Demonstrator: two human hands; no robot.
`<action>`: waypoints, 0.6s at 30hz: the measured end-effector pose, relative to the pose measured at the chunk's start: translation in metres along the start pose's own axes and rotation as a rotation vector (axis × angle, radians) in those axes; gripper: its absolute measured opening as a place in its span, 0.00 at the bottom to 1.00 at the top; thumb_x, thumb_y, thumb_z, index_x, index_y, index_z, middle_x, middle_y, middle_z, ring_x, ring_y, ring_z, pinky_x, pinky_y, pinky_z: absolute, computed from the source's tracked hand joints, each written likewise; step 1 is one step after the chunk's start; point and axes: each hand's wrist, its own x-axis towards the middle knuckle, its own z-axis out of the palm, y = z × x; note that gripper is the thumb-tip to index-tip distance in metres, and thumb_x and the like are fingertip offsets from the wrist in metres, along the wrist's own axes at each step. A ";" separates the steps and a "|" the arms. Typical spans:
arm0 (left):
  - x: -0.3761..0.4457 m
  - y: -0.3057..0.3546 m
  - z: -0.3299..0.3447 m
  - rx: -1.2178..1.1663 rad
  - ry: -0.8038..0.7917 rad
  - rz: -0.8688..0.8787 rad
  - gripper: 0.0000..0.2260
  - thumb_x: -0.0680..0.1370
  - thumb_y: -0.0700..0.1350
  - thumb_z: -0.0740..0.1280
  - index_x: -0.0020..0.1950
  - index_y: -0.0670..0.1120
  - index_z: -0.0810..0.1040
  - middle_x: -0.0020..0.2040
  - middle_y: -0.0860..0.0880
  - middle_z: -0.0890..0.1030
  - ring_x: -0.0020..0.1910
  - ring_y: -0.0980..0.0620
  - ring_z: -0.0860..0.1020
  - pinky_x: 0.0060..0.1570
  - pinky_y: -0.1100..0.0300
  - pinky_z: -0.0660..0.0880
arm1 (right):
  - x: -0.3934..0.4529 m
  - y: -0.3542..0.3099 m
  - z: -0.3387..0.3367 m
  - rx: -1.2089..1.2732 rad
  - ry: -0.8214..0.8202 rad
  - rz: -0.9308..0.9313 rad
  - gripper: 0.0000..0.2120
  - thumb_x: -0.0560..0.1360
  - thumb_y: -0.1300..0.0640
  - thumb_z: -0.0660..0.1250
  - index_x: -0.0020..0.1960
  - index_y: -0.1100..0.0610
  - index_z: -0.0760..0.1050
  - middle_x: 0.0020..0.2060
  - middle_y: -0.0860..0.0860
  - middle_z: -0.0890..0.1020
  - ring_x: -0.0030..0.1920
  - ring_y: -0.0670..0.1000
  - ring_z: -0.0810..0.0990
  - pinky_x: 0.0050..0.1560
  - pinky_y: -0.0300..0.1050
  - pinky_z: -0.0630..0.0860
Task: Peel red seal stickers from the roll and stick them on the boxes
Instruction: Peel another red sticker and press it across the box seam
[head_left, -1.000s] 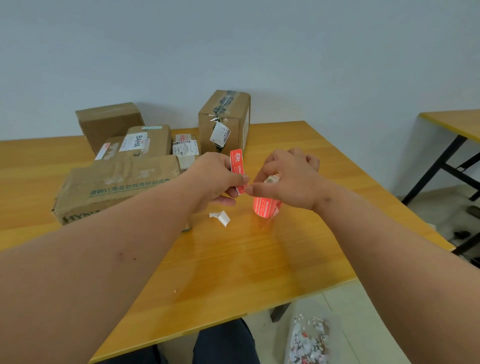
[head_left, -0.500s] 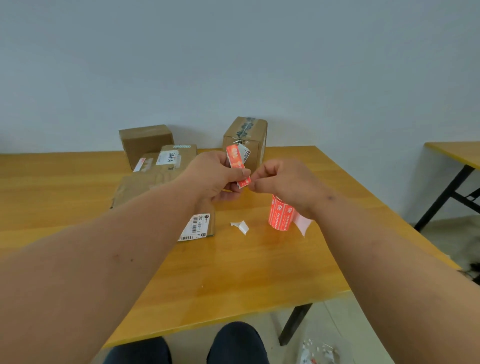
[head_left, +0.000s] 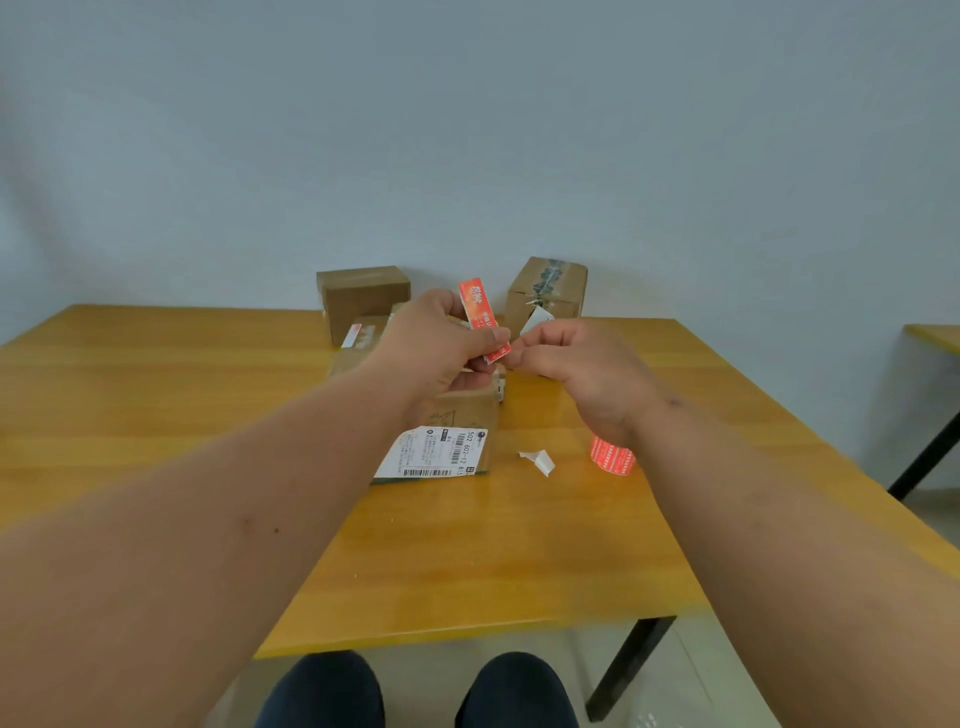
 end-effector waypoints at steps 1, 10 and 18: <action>-0.001 0.000 -0.002 -0.010 0.006 0.001 0.12 0.73 0.43 0.75 0.53 0.43 0.78 0.41 0.43 0.83 0.36 0.52 0.81 0.38 0.57 0.81 | 0.000 -0.001 0.003 0.011 -0.008 0.003 0.03 0.71 0.56 0.73 0.41 0.56 0.83 0.42 0.48 0.84 0.50 0.46 0.79 0.52 0.42 0.69; -0.005 -0.003 -0.019 -0.040 0.037 0.007 0.13 0.73 0.41 0.75 0.55 0.42 0.77 0.44 0.42 0.84 0.36 0.51 0.82 0.40 0.56 0.81 | 0.006 -0.009 0.020 0.011 -0.026 -0.024 0.04 0.72 0.56 0.72 0.43 0.57 0.83 0.43 0.48 0.84 0.48 0.44 0.79 0.51 0.41 0.70; -0.001 -0.006 -0.023 0.002 0.155 -0.006 0.28 0.70 0.44 0.78 0.63 0.48 0.64 0.52 0.45 0.81 0.45 0.49 0.82 0.43 0.54 0.82 | 0.013 -0.007 0.025 0.001 -0.043 -0.028 0.03 0.72 0.56 0.72 0.39 0.51 0.83 0.41 0.45 0.84 0.51 0.45 0.79 0.56 0.44 0.71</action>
